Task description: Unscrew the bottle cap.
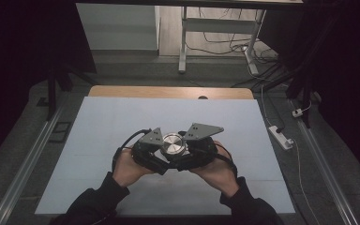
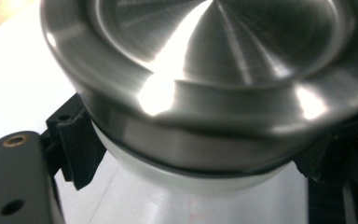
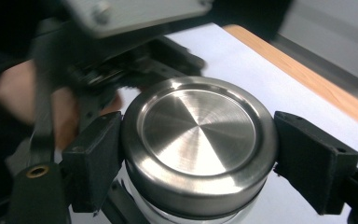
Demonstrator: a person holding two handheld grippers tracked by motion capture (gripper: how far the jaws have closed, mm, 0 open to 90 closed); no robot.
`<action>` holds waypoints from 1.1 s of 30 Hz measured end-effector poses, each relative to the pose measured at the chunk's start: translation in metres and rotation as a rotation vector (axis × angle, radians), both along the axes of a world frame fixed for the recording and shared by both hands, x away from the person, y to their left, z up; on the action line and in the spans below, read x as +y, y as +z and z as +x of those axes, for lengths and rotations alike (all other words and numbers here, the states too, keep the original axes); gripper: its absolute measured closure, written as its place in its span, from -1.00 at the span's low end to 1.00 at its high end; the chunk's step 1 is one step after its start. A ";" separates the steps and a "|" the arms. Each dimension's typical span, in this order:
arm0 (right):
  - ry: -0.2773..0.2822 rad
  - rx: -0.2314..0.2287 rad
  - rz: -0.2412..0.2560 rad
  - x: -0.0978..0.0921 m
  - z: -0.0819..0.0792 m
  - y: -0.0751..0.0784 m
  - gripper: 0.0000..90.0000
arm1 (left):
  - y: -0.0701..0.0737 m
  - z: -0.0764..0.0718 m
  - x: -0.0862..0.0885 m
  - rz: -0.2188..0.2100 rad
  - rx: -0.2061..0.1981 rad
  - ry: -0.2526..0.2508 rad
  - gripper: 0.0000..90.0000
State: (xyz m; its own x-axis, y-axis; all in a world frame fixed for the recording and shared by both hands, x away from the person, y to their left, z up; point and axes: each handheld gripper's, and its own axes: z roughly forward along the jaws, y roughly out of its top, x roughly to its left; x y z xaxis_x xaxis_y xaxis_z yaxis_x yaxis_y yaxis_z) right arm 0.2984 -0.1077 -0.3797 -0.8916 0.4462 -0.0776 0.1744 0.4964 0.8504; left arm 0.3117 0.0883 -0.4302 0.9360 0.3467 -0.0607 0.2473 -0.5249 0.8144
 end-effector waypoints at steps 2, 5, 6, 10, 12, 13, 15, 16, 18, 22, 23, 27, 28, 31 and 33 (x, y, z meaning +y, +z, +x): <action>0.132 -0.001 0.020 -0.008 0.004 0.003 -0.59 | 0.000 0.000 0.003 -0.038 0.014 -0.063 -0.65; 0.242 0.022 0.066 -0.015 0.009 0.004 -0.59 | 0.002 -0.001 0.005 -0.093 0.030 -0.162 -0.65; 0.282 0.047 0.096 -0.019 0.012 0.004 -0.58 | 0.003 -0.002 0.004 -0.096 0.028 -0.161 -0.65; 0.206 0.072 0.142 -0.029 0.013 0.014 -0.55 | 0.006 -0.001 0.004 -0.067 0.016 -0.078 -0.65; 0.177 0.062 0.133 -0.028 0.011 0.016 -0.55 | 0.005 0.000 0.004 -0.046 0.019 -0.033 -0.65; 0.130 0.038 0.103 -0.022 0.005 0.017 -0.59 | 0.004 0.001 0.005 -0.040 0.021 -0.013 -0.65; 0.096 0.016 0.063 -0.013 0.001 0.013 -0.64 | 0.002 0.003 0.005 -0.036 0.031 0.014 -0.65; 0.076 -0.001 0.037 -0.009 -0.001 0.011 -0.65 | 0.001 0.003 0.006 -0.032 0.033 0.017 -0.65; 0.059 -0.017 0.017 -0.005 -0.002 0.008 -0.64 | 0.001 0.003 0.005 -0.031 0.031 0.011 -0.65; 0.062 0.026 0.030 -0.001 0.005 -0.004 -0.62 | 0.004 0.000 0.003 -0.031 0.018 -0.007 -0.65; 0.062 0.026 0.030 -0.001 0.005 -0.004 -0.62 | 0.004 -0.001 0.002 -0.029 0.018 -0.009 -0.65; 0.062 0.008 0.029 -0.001 0.003 -0.003 -0.62 | 0.004 -0.001 0.004 -0.039 0.016 -0.017 -0.65; 0.061 0.006 0.032 -0.001 0.003 -0.003 -0.61 | 0.005 -0.001 0.004 -0.039 0.014 -0.017 -0.65; 0.066 0.006 0.058 -0.002 0.003 -0.001 -0.61 | 0.007 -0.002 0.004 -0.049 0.011 -0.015 -0.65; 0.068 0.006 0.061 -0.003 0.003 -0.001 -0.61 | 0.007 -0.002 0.005 -0.051 0.008 -0.014 -0.65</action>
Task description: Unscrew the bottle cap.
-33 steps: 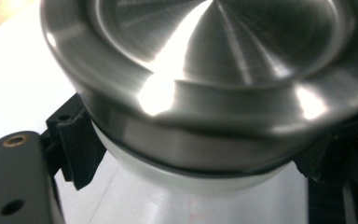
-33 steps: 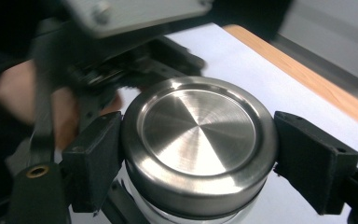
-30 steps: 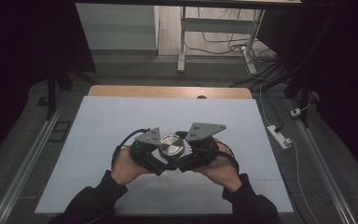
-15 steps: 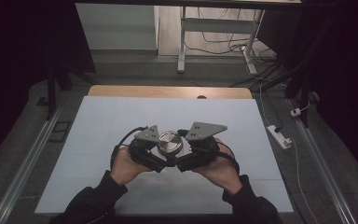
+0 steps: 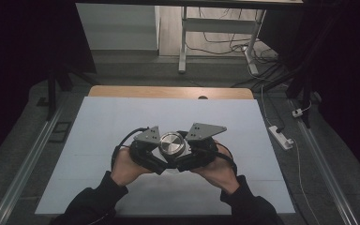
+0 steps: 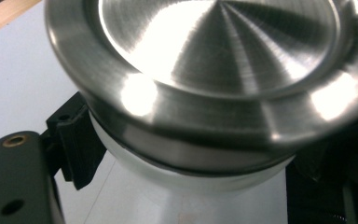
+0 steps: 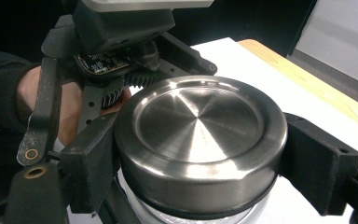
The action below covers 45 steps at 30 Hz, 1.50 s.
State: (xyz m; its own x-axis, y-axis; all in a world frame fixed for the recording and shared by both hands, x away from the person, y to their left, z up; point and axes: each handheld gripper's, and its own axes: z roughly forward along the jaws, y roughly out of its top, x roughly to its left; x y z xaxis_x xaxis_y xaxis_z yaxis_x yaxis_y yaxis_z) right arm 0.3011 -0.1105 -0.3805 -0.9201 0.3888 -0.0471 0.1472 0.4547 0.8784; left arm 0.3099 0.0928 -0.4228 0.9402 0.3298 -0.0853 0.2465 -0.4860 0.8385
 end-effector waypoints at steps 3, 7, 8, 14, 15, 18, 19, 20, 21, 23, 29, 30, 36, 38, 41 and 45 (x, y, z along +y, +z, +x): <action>0.000 0.007 0.012 -0.001 0.000 0.000 -0.61 | 0.000 0.000 0.001 -0.003 0.004 0.000 -0.65; 0.010 0.017 0.015 -0.001 0.002 -0.002 -0.61 | -0.002 0.002 0.001 -0.003 0.008 -0.013 -0.65; 0.034 0.028 0.022 -0.002 0.005 -0.003 -0.61 | -0.003 0.002 0.002 -0.006 0.010 -0.028 -0.65; 0.136 0.064 0.040 -0.008 0.013 -0.008 -0.61 | -0.009 0.006 0.004 -0.018 0.029 -0.118 -0.65; 0.157 0.074 0.044 -0.009 0.015 -0.009 -0.61 | -0.009 0.007 0.004 -0.013 0.031 -0.133 -0.65; 0.211 0.093 0.053 -0.012 0.019 -0.013 -0.61 | -0.013 0.008 0.004 -0.022 0.046 -0.175 -0.65; 0.239 0.102 0.056 -0.013 0.021 -0.014 -0.61 | -0.014 0.008 0.004 -0.019 0.043 -0.193 -0.65; 0.261 0.106 0.056 -0.013 0.022 -0.015 -0.61 | -0.015 0.008 0.003 -0.021 0.043 -0.212 -0.65; 0.288 0.117 0.056 -0.015 0.023 -0.016 -0.61 | -0.016 0.007 0.002 -0.019 0.043 -0.227 -0.65; 0.333 0.149 0.055 -0.017 0.026 -0.018 -0.62 | -0.017 0.006 -0.002 -0.010 0.042 -0.224 -0.65; 0.212 0.169 0.065 -0.024 0.027 -0.008 -0.78 | -0.016 0.009 0.002 0.004 0.040 -0.077 -0.65; 0.176 0.153 0.053 -0.023 0.026 -0.005 -0.80 | -0.016 0.010 0.002 0.005 0.039 -0.049 -0.65; -0.026 0.048 -0.015 -0.001 0.009 -0.007 -0.72 | -0.015 0.007 -0.003 0.029 0.032 0.040 -0.65; -0.053 0.018 -0.041 0.004 0.006 -0.010 -0.61 | -0.014 0.005 -0.006 0.041 0.025 0.042 -0.65; -0.052 -0.002 -0.030 0.005 0.004 -0.012 -0.60 | -0.013 0.004 -0.007 0.035 0.023 0.027 -0.65; 0.016 -0.006 -0.019 0.002 0.004 -0.008 -0.59 | -0.012 0.003 -0.004 0.012 0.024 -0.056 -0.65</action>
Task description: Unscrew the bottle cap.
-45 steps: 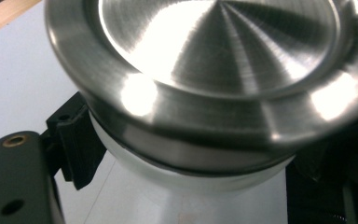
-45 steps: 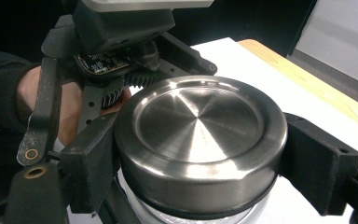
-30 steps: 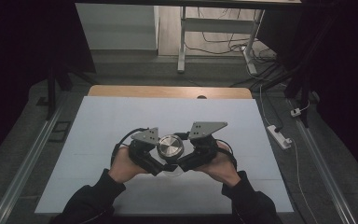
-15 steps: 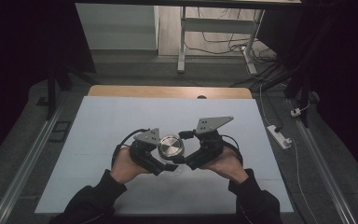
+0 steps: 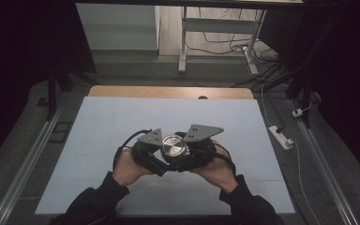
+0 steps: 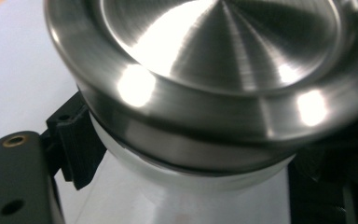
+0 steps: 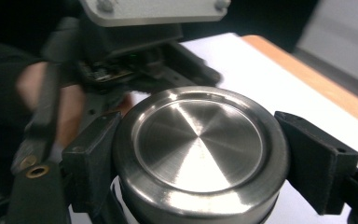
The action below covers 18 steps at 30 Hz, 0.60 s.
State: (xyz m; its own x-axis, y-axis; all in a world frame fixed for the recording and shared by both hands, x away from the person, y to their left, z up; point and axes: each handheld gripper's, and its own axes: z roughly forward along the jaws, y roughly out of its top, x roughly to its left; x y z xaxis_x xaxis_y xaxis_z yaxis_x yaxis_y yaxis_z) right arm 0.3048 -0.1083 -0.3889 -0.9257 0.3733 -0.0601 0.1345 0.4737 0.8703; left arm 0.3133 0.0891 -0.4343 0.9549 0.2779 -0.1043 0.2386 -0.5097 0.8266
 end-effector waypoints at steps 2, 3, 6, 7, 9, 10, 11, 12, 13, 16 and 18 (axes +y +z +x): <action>0.068 0.031 0.023 -0.004 0.002 0.002 -0.59 | 0.000 0.000 0.001 -0.016 0.004 -0.061 -0.65; 0.163 0.062 0.051 -0.010 0.006 0.003 -0.59 | 0.000 -0.001 0.001 -0.030 0.004 -0.091 -0.65; 0.254 0.093 0.069 -0.015 0.009 0.005 -0.59 | 0.002 -0.006 -0.002 -0.042 -0.010 -0.186 -0.65; 0.307 0.099 0.068 -0.018 0.009 0.005 -0.59 | 0.002 -0.007 -0.004 -0.036 -0.017 -0.207 -0.65; 0.389 0.094 0.047 -0.021 0.008 0.006 -0.59 | 0.003 -0.012 -0.007 -0.026 -0.031 -0.248 -0.65; 0.424 0.080 0.034 -0.022 0.006 0.007 -0.59 | 0.003 -0.014 -0.009 -0.018 -0.042 -0.267 -0.65; 0.457 0.070 0.020 -0.023 0.005 0.007 -0.59 | 0.004 -0.016 -0.011 -0.004 -0.054 -0.287 -0.65; 0.490 0.065 0.007 -0.024 0.004 0.008 -0.59 | 0.004 -0.018 -0.014 0.005 -0.064 -0.295 -0.65; 0.509 0.055 -0.005 -0.025 0.003 0.008 -0.59 | 0.005 -0.020 -0.016 0.015 -0.071 -0.294 -0.65; 0.513 0.039 -0.008 -0.027 0.000 0.011 -0.60 | 0.008 -0.021 -0.017 0.023 -0.079 -0.285 -0.65; 0.491 0.037 0.002 -0.027 0.000 0.013 -0.60 | 0.009 -0.020 -0.015 0.015 -0.077 -0.276 -0.65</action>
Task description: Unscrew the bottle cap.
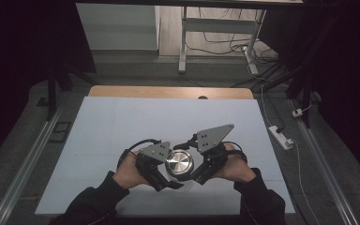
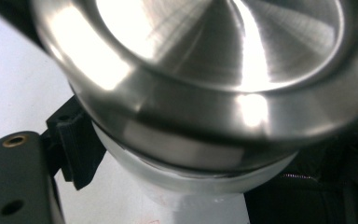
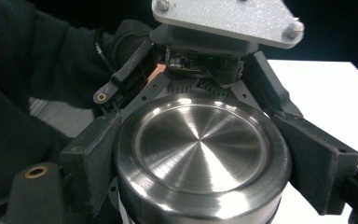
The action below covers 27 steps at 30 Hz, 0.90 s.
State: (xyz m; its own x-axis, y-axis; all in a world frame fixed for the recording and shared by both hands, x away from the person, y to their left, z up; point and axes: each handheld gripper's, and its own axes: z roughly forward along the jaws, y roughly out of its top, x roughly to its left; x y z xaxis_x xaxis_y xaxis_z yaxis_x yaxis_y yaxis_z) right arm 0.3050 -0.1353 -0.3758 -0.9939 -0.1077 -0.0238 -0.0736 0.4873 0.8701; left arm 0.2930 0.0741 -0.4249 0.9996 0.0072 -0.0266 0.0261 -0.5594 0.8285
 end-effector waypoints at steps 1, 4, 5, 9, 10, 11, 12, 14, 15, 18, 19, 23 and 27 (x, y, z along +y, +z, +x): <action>-0.008 -0.005 0.004 0.000 0.000 0.001 -0.60 | 0.001 0.000 0.001 -0.003 -0.003 0.009 -0.65; -0.045 -0.006 0.007 0.001 0.000 0.002 -0.62 | 0.002 0.002 0.004 -0.005 -0.001 0.055 -0.65; -0.068 0.001 0.014 0.000 0.001 0.003 -0.63 | 0.002 0.003 0.005 -0.007 0.003 0.078 -0.65; -0.201 0.016 0.043 -0.002 0.002 0.011 -0.72 | 0.001 0.007 0.008 -0.008 0.003 0.155 -0.65; -0.223 0.018 0.046 -0.002 0.001 0.011 -0.72 | 0.001 0.007 0.008 -0.013 0.006 0.176 -0.65; -0.256 0.017 0.042 -0.001 0.000 0.011 -0.72 | 0.001 0.007 0.008 -0.012 0.005 0.192 -0.65; -0.288 0.013 0.034 0.001 -0.001 0.010 -0.73 | 0.002 0.008 0.008 -0.009 0.004 0.203 -0.65; -0.332 -0.008 0.018 0.007 -0.002 0.007 -0.73 | 0.002 0.008 0.008 0.003 -0.005 0.230 -0.65; -0.357 -0.011 0.008 0.009 -0.002 0.006 -0.72 | 0.002 0.008 0.008 0.009 -0.009 0.242 -0.65; -0.390 -0.054 -0.004 0.017 -0.005 0.001 -0.58 | 0.001 0.010 0.009 0.005 0.005 0.256 -0.65; -0.394 -0.061 0.004 0.018 -0.006 0.000 -0.58 | 0.001 0.010 0.009 0.007 0.008 0.256 -0.65; -0.373 -0.055 0.023 0.017 -0.006 0.001 -0.57 | -0.001 0.012 0.011 0.004 0.012 0.216 -0.65; -0.333 0.007 0.062 0.012 -0.001 0.001 -0.57 | -0.002 0.012 0.011 -0.006 0.019 0.188 -0.65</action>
